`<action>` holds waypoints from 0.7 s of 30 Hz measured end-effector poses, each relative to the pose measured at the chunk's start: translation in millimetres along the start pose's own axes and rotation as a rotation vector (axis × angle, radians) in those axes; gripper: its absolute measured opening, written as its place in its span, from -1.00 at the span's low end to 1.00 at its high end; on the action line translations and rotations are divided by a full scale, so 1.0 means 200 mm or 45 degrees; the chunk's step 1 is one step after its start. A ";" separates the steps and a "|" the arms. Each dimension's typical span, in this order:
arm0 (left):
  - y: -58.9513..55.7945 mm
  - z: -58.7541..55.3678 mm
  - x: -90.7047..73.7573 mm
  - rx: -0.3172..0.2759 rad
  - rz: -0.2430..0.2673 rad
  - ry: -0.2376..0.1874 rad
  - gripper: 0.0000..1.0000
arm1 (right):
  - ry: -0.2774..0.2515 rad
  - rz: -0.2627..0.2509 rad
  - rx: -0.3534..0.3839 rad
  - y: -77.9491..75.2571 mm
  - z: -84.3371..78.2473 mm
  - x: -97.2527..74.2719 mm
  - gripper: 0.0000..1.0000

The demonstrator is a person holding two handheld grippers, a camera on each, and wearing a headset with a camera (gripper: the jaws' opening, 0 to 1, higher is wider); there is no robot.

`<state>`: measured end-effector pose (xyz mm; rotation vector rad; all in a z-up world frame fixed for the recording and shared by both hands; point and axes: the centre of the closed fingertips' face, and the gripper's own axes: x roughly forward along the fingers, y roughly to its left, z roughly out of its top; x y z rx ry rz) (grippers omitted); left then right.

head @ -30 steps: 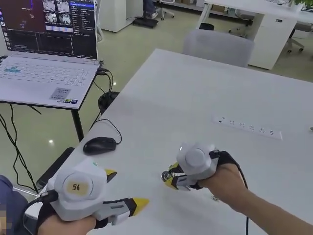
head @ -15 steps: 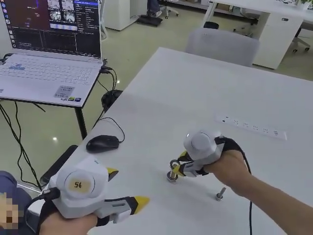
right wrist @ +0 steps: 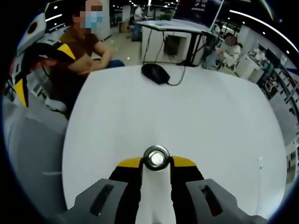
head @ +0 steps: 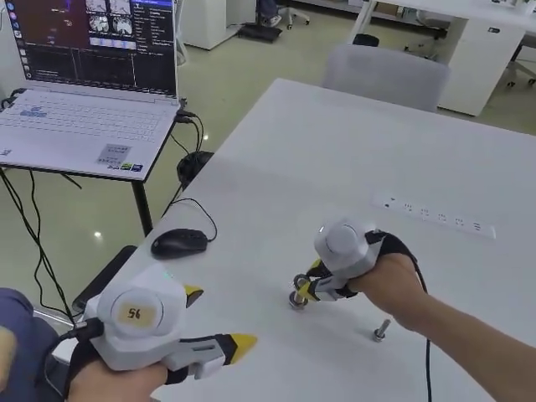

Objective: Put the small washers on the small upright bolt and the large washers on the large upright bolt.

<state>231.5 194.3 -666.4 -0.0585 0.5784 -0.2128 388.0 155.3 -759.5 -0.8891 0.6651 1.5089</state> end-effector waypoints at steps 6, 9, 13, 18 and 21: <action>0.00 -0.01 0.00 -0.004 0.000 0.001 0.26 | 0.022 0.013 0.006 0.00 -0.02 0.03 -0.53; 0.00 -0.01 0.00 -0.003 0.000 0.003 0.26 | 0.035 0.019 0.010 0.00 -0.03 0.05 -0.53; 0.00 -0.01 0.00 -0.007 0.000 0.003 0.26 | 0.060 0.027 0.018 0.00 -0.05 0.08 -0.53; 0.01 -0.02 0.00 -0.008 0.001 0.004 0.27 | 0.094 0.035 0.029 0.01 -0.08 0.13 -0.52; 0.01 -0.02 0.00 -0.012 0.003 0.002 0.26 | 0.110 0.040 0.039 0.01 -0.09 0.16 -0.52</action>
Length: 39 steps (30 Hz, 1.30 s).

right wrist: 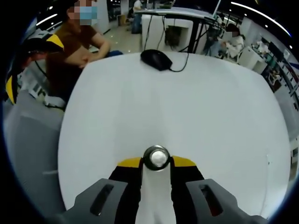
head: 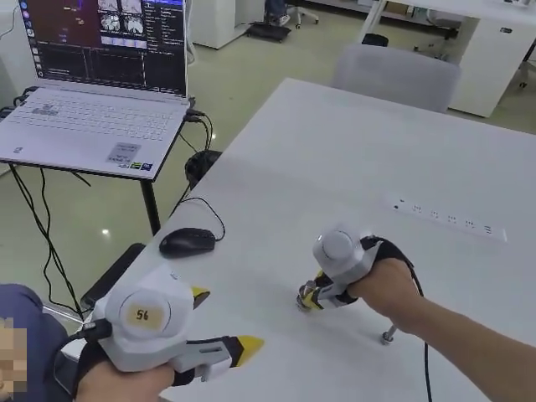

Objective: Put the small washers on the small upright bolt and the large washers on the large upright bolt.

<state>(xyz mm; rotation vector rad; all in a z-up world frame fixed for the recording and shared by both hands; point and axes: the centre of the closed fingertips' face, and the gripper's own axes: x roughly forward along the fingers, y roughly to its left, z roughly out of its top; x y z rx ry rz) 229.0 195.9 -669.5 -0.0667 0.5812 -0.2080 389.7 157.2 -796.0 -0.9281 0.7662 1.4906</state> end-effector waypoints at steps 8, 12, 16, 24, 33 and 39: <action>0.01 -0.01 0.00 0.003 -0.002 0.004 0.26 | 0.025 0.011 0.042 0.00 -0.04 0.06 -0.52; 0.01 0.00 0.00 0.006 -0.003 0.004 0.26 | 0.028 0.006 0.027 0.01 -0.04 0.06 -0.51; 0.01 0.00 0.00 0.008 -0.008 0.004 0.26 | 0.035 0.004 0.020 0.01 -0.05 0.05 -0.50; -0.02 0.00 0.02 0.024 -0.028 0.008 0.26 | 0.020 -0.033 0.057 0.06 -0.07 -0.01 -0.48; -0.05 -0.01 0.05 0.054 -0.057 0.024 0.26 | -0.041 -0.049 0.146 0.18 -0.14 -0.06 -0.35; -0.05 -0.04 0.07 0.059 -0.066 0.036 0.26 | -0.088 -0.051 0.195 0.26 -0.21 -0.09 -0.29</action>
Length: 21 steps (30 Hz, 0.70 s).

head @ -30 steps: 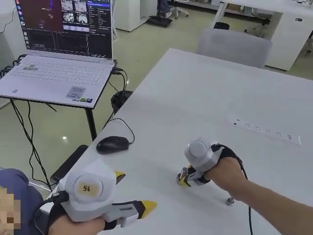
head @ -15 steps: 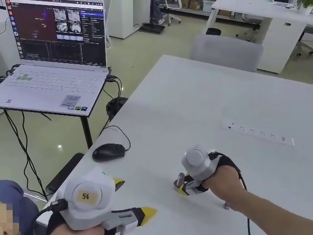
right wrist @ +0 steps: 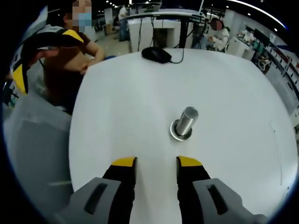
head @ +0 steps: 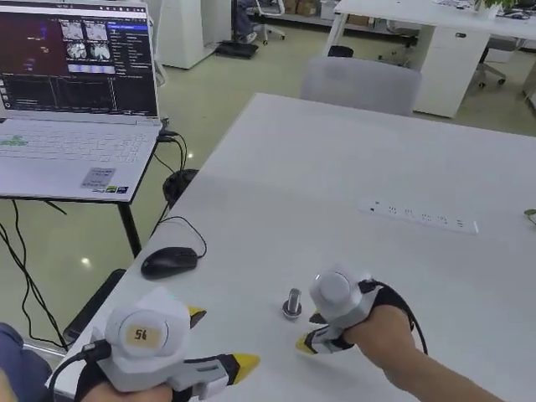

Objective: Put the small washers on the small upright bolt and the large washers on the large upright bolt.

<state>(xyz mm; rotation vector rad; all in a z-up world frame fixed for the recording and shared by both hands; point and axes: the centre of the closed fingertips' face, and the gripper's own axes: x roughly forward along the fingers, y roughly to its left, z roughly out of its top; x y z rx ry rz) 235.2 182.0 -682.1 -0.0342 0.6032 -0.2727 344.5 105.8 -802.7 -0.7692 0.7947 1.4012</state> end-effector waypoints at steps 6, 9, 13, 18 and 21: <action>0.00 -0.04 0.04 0.009 -0.018 0.027 0.26 | -0.076 -0.007 0.079 0.05 -0.09 -0.06 -0.22; -0.01 -0.05 0.07 0.010 -0.033 0.037 0.26 | -0.121 -0.009 0.139 0.07 -0.14 -0.10 -0.20; -0.03 -0.08 0.10 0.023 -0.056 0.063 0.26 | -0.184 -0.031 0.211 0.08 -0.20 -0.16 -0.15; -0.04 -0.08 0.13 0.038 -0.076 0.076 0.26 | -0.242 -0.067 0.289 0.07 -0.30 -0.24 -0.08; -0.04 -0.08 0.15 0.049 -0.083 0.082 0.26 | -0.291 -0.093 0.349 0.05 -0.35 -0.29 -0.04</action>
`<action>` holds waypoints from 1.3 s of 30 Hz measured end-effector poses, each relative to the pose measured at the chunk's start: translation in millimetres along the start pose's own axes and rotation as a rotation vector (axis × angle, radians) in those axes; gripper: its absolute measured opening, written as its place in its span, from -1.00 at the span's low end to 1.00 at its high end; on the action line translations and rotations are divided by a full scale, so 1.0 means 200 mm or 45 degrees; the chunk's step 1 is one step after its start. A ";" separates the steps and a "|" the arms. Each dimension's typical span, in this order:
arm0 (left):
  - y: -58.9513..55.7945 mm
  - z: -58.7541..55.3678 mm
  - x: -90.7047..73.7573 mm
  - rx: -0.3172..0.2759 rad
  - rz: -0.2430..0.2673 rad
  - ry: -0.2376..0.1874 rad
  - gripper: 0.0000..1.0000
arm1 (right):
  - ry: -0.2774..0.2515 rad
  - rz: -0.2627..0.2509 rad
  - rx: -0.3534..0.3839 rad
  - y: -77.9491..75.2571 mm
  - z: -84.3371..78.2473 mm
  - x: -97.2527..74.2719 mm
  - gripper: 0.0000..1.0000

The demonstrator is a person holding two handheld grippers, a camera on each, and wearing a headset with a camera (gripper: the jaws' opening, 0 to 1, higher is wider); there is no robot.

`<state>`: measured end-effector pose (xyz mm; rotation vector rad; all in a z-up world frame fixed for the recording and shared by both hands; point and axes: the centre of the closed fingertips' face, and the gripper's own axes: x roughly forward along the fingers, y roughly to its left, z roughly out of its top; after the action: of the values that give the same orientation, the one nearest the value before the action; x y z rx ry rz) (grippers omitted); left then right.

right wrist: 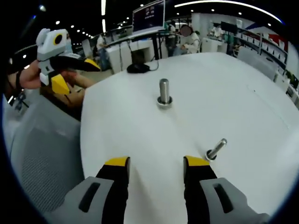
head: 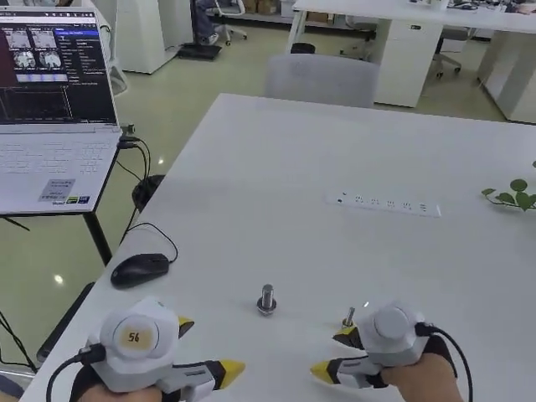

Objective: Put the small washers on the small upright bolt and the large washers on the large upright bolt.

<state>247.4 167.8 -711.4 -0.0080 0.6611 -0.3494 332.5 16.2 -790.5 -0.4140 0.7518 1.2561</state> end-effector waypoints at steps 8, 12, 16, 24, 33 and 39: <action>0.00 0.01 0.02 0.017 -0.008 0.012 0.27 | -0.086 -0.078 0.069 -0.10 -0.03 -0.13 0.10; -0.01 0.04 0.03 0.028 -0.011 0.007 0.27 | -0.129 -0.102 0.085 -0.12 -0.03 -0.18 0.15; -0.01 0.06 0.05 0.023 -0.011 0.000 0.28 | -0.154 -0.102 0.103 -0.12 -0.05 -0.20 0.18; -0.03 0.08 0.06 0.021 -0.013 -0.014 0.31 | -0.175 -0.099 0.117 -0.11 -0.07 -0.22 0.23; -0.04 0.08 0.06 0.027 -0.006 -0.015 0.32 | -0.185 -0.093 0.125 -0.09 -0.09 -0.24 0.29; -0.05 0.08 0.05 0.027 -0.002 -0.016 0.32 | -0.169 -0.090 0.113 -0.08 -0.12 -0.24 0.31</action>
<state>261.6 154.2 -703.8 0.0097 0.6448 -0.3573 335.1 -36.8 -774.7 -0.2791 0.6717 1.1676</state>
